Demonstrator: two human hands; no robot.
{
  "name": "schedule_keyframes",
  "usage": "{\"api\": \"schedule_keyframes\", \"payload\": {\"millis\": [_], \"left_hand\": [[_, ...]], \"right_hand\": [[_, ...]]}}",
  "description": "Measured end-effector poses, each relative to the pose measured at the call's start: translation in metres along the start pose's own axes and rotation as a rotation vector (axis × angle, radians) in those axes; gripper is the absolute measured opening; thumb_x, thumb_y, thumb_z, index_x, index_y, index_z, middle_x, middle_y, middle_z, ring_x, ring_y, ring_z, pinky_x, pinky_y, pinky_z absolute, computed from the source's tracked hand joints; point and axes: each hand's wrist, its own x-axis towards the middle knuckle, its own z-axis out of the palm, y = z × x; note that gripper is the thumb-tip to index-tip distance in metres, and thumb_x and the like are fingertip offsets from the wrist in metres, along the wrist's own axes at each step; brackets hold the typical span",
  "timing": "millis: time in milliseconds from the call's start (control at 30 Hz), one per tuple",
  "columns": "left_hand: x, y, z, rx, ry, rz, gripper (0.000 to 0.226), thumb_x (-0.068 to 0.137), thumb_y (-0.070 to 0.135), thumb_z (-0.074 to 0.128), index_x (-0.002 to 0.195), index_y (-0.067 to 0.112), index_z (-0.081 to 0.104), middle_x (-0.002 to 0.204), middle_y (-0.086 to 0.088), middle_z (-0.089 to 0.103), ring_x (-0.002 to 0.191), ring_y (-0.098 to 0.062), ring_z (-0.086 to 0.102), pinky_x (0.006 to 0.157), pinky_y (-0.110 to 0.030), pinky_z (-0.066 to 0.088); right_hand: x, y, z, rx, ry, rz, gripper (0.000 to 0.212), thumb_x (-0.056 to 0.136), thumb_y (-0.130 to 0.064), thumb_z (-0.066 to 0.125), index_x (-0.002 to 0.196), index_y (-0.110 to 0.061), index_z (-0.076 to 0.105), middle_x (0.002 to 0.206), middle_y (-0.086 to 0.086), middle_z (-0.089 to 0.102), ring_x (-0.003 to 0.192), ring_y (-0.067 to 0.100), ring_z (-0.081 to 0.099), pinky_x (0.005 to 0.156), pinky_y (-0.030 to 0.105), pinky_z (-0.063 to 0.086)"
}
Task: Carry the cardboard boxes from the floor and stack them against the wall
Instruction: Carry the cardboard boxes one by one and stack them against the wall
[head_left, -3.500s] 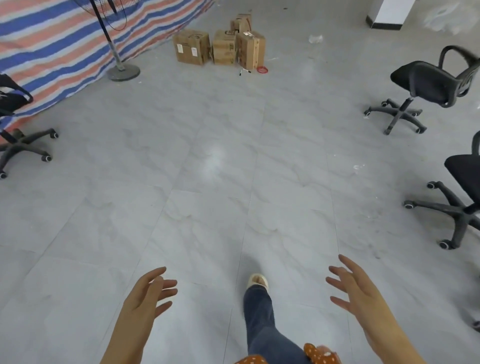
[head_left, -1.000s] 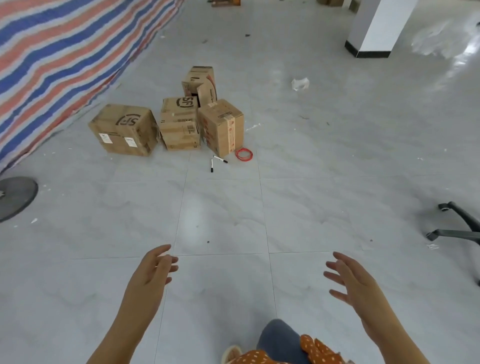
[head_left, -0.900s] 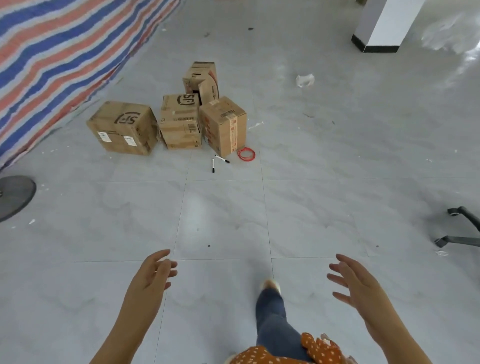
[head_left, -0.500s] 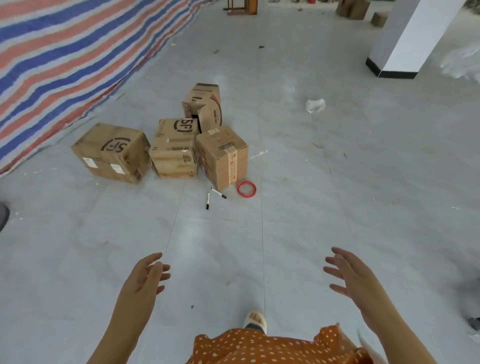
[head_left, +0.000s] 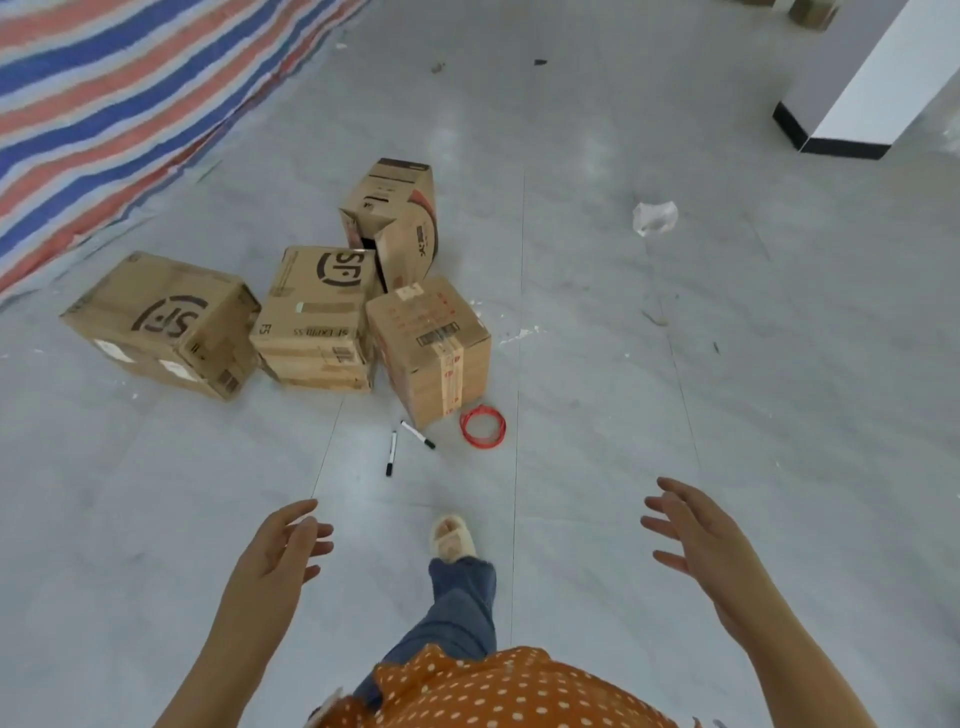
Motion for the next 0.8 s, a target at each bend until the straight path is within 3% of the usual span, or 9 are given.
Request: {"api": "schedule_keyframes", "payload": {"millis": [200,300,433,600,800], "left_hand": [[0.141,0.081,0.03,-0.039,0.021,-0.019,0.022,0.1,0.021,0.041,0.116,0.018,0.056,0.102,-0.005,0.065,0.096,-0.023,0.062,0.086,-0.038,0.047],[0.202,0.121,0.038,-0.031,0.019,0.006,0.021,0.1,0.019,0.042,0.115,0.021,0.056,0.099,-0.002,0.065,0.094,-0.017,0.062,0.079,-0.032,0.047],[0.262,0.146,0.049,-0.041,0.072,-0.02,0.021,0.099,0.02,0.043,0.115,0.022,0.057,0.1,-0.002,0.066,0.096,-0.017,0.063,0.083,-0.035,0.048],[0.338,0.152,0.066,-0.054,0.163,-0.16,0.02,0.099,0.02,0.044,0.114,0.021,0.057,0.1,-0.002,0.066,0.094,-0.015,0.062,0.081,-0.033,0.047],[0.455,0.159,0.124,-0.082,0.272,-0.395,0.022,0.1,0.024,0.044,0.117,0.015,0.055,0.104,-0.007,0.064,0.093,-0.02,0.061,0.084,-0.035,0.046]], "right_hand": [[0.136,-0.097,0.021,0.029,0.0,0.005,0.032,0.099,-0.033,0.045,0.13,-0.025,0.051,0.116,-0.006,0.063,0.101,0.009,0.062,0.081,0.034,0.051],[0.198,-0.146,0.033,-0.011,-0.026,-0.033,0.032,0.1,-0.033,0.043,0.131,-0.025,0.049,0.121,-0.003,0.06,0.105,0.012,0.061,0.089,0.037,0.051],[0.278,-0.189,0.056,-0.077,-0.087,-0.036,0.031,0.099,-0.034,0.044,0.129,-0.026,0.048,0.125,0.0,0.058,0.104,0.014,0.06,0.09,0.036,0.049],[0.399,-0.245,0.096,-0.23,-0.263,0.022,0.033,0.1,-0.033,0.041,0.131,-0.022,0.047,0.127,0.003,0.055,0.108,0.021,0.058,0.093,0.038,0.046],[0.564,-0.298,0.159,-0.536,-0.564,0.029,0.031,0.101,-0.031,0.04,0.131,-0.024,0.047,0.126,0.001,0.055,0.108,0.018,0.058,0.096,0.038,0.048]]}}
